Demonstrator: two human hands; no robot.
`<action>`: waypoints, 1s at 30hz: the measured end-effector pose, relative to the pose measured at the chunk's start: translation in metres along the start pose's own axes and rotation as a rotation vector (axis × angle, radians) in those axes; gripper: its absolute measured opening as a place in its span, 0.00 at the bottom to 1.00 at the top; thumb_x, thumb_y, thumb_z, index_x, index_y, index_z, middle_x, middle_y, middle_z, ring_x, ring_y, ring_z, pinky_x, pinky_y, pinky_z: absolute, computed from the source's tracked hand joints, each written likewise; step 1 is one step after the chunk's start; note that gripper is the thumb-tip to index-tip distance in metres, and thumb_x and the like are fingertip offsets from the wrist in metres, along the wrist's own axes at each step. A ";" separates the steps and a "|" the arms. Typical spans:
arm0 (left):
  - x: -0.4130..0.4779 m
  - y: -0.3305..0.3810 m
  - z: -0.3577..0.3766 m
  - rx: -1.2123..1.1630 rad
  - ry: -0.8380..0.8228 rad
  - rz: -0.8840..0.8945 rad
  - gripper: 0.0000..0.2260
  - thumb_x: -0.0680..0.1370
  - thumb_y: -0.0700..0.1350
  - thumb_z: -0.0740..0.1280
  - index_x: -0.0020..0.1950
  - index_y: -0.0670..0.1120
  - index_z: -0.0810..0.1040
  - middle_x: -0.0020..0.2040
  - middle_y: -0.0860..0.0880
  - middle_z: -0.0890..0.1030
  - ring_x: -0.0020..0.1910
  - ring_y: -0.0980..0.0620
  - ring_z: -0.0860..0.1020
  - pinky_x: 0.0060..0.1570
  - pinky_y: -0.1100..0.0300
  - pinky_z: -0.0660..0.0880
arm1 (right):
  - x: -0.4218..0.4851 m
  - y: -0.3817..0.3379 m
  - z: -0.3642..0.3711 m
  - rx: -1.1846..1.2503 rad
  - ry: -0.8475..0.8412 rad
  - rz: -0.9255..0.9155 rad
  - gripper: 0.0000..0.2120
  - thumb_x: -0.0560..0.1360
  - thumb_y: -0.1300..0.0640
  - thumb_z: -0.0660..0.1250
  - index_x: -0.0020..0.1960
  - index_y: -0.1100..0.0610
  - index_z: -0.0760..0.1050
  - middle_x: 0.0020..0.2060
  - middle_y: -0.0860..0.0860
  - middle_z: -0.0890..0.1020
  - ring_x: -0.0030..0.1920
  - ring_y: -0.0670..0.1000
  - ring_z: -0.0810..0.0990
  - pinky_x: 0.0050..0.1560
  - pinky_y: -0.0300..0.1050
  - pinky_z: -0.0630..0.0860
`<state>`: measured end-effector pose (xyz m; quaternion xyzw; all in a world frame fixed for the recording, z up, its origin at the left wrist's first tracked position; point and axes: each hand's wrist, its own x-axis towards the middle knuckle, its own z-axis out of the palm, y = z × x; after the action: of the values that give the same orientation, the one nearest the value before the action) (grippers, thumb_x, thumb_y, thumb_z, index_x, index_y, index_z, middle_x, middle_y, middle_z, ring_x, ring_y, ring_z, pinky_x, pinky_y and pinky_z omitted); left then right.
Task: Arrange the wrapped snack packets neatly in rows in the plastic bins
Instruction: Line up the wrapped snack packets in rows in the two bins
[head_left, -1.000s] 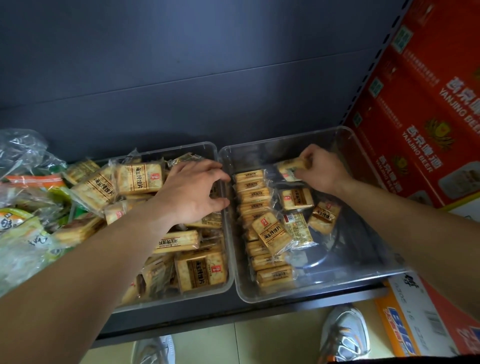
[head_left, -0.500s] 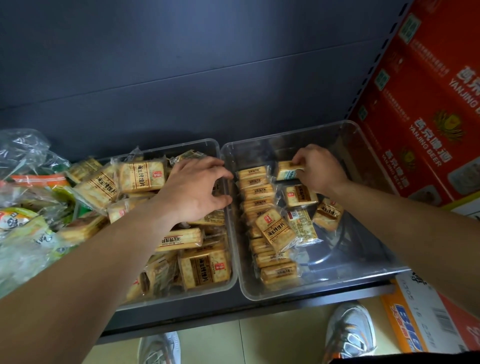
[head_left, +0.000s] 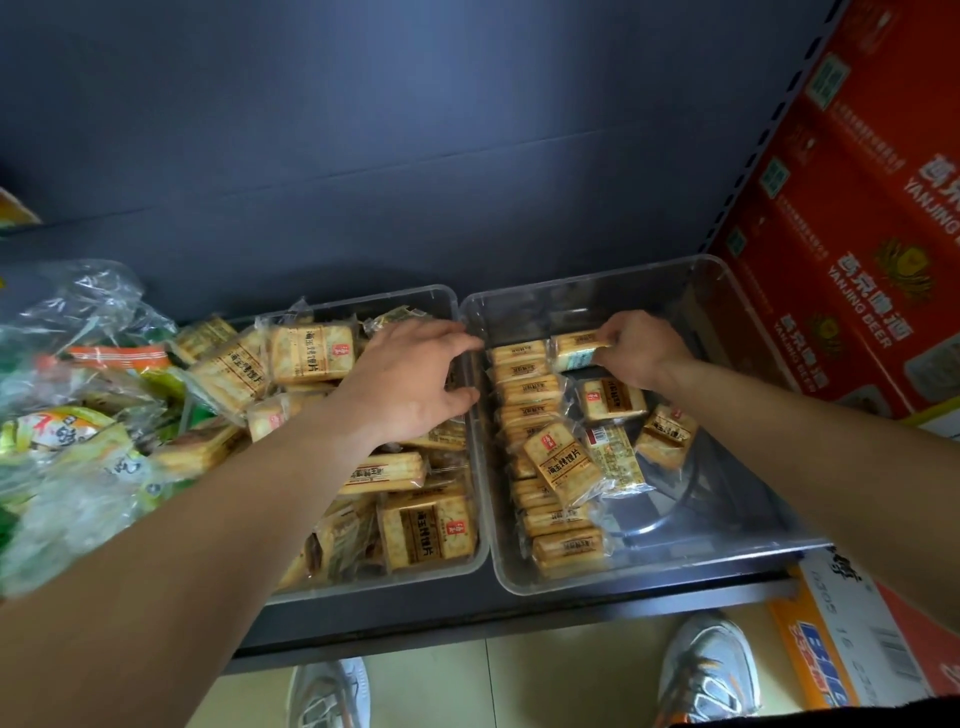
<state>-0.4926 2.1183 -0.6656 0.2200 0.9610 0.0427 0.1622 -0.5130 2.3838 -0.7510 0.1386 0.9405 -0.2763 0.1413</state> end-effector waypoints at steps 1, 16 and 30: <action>-0.004 0.001 -0.003 -0.017 0.015 0.001 0.28 0.80 0.58 0.67 0.78 0.58 0.64 0.80 0.54 0.63 0.79 0.49 0.59 0.79 0.46 0.54 | -0.004 -0.005 -0.006 -0.075 -0.010 -0.006 0.08 0.77 0.53 0.69 0.54 0.54 0.81 0.50 0.51 0.83 0.49 0.54 0.81 0.54 0.52 0.80; -0.150 -0.125 -0.054 -0.342 0.258 -0.426 0.21 0.79 0.49 0.72 0.71 0.49 0.75 0.69 0.48 0.77 0.67 0.47 0.75 0.66 0.52 0.71 | -0.124 -0.203 -0.011 -0.151 -0.155 -0.479 0.12 0.78 0.50 0.69 0.59 0.51 0.79 0.57 0.50 0.82 0.59 0.54 0.80 0.59 0.50 0.76; -0.135 -0.172 -0.026 -0.616 0.125 -0.408 0.28 0.80 0.43 0.70 0.78 0.52 0.64 0.73 0.52 0.74 0.71 0.47 0.72 0.70 0.50 0.68 | -0.080 -0.283 0.068 -0.305 -0.260 -0.787 0.35 0.80 0.43 0.64 0.82 0.42 0.52 0.81 0.47 0.57 0.80 0.55 0.55 0.78 0.52 0.55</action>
<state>-0.4568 1.9045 -0.6284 -0.0381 0.9352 0.3098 0.1672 -0.5220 2.1022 -0.6419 -0.2886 0.9260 -0.1824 0.1614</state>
